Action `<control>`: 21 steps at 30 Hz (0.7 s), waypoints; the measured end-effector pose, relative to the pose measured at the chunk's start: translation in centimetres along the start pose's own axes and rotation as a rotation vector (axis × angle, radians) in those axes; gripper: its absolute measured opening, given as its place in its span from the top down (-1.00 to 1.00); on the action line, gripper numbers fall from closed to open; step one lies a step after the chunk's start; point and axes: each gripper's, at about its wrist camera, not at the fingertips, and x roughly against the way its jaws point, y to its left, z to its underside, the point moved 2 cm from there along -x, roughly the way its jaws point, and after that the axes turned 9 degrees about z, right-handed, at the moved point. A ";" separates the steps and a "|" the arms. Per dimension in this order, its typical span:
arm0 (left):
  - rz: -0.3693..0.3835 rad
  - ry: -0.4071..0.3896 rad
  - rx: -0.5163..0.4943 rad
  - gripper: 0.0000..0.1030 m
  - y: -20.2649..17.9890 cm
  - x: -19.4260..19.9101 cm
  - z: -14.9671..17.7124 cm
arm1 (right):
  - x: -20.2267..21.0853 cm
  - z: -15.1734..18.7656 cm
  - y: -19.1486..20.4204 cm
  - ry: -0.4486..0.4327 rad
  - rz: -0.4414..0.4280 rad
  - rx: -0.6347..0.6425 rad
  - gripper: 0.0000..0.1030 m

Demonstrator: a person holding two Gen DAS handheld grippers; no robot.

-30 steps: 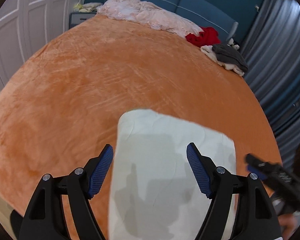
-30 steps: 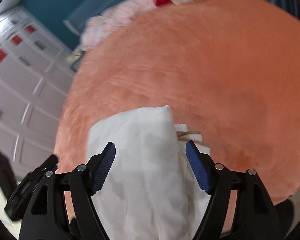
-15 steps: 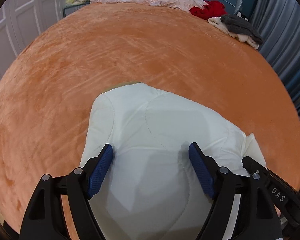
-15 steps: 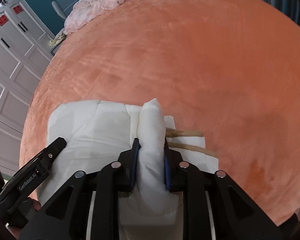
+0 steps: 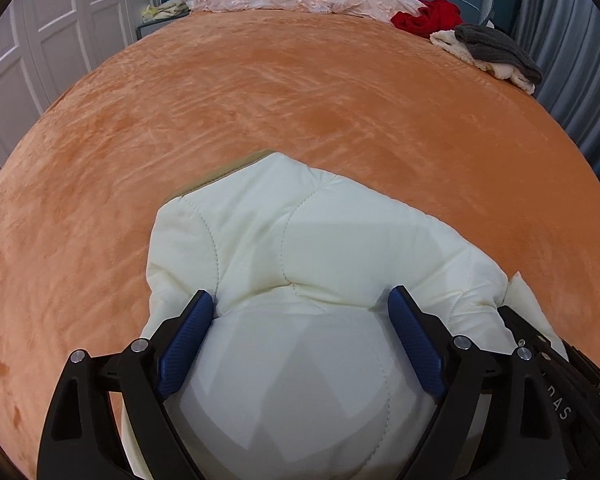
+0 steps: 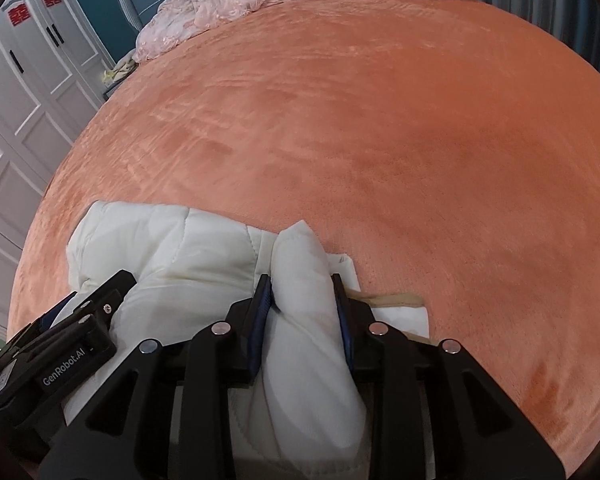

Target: Fold large clothes

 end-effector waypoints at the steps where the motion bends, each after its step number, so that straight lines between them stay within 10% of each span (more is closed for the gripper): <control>1: -0.001 -0.002 0.000 -0.69 0.0 -0.1 0.0 | 0.0 0.0 0.0 -0.007 0.003 0.001 0.48; 17: 0.031 0.008 0.022 -0.73 0.6 0.0 -0.3 | 0.5 -0.4 -0.4 -0.023 -0.022 -0.018 0.45; 21: 0.079 0.032 0.031 -0.73 1.9 4.0 -0.2 | 6.3 0.0 -3.4 -0.039 -0.096 -0.139 -0.29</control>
